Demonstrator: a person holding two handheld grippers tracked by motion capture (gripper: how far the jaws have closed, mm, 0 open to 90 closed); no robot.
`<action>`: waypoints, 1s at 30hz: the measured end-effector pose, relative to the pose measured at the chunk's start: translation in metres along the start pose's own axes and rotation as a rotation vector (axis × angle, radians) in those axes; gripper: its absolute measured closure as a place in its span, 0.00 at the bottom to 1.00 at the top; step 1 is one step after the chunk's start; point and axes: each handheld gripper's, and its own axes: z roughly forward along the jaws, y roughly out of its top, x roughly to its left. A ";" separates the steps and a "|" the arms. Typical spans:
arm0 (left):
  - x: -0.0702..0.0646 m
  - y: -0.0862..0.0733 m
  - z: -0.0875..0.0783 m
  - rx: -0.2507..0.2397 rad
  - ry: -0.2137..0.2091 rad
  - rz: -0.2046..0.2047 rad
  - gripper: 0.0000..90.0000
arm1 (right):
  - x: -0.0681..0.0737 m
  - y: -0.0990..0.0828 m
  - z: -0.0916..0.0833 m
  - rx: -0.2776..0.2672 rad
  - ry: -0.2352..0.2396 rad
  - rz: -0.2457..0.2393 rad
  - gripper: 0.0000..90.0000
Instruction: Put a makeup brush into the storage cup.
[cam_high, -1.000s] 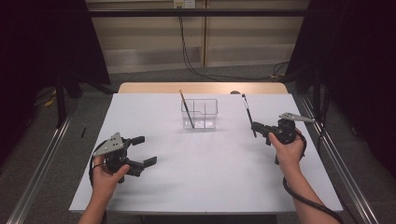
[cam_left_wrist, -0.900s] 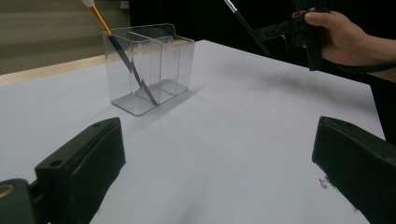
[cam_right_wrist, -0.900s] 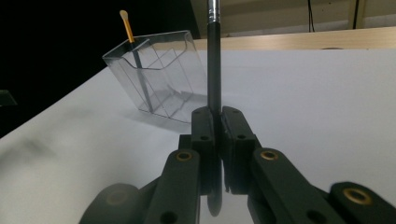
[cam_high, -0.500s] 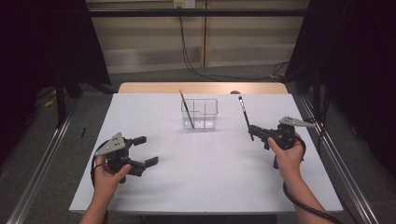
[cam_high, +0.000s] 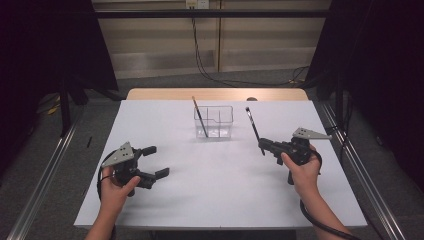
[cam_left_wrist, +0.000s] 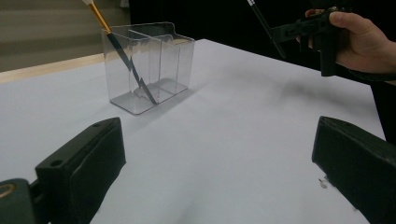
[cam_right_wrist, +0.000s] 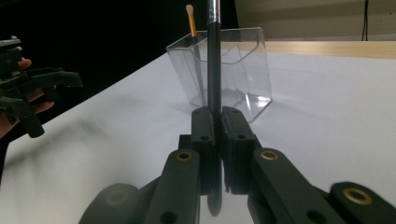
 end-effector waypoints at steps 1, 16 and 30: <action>0.000 0.000 0.000 0.001 -0.001 0.001 0.03 | 0.001 0.000 0.000 -0.003 0.009 -0.002 0.95; 0.000 0.000 0.001 0.008 -0.003 -0.004 0.03 | 0.020 -0.005 0.008 -0.008 0.086 -0.029 0.94; -0.001 0.000 0.003 0.014 -0.007 -0.002 0.03 | 0.034 -0.008 0.016 0.007 0.130 -0.055 0.94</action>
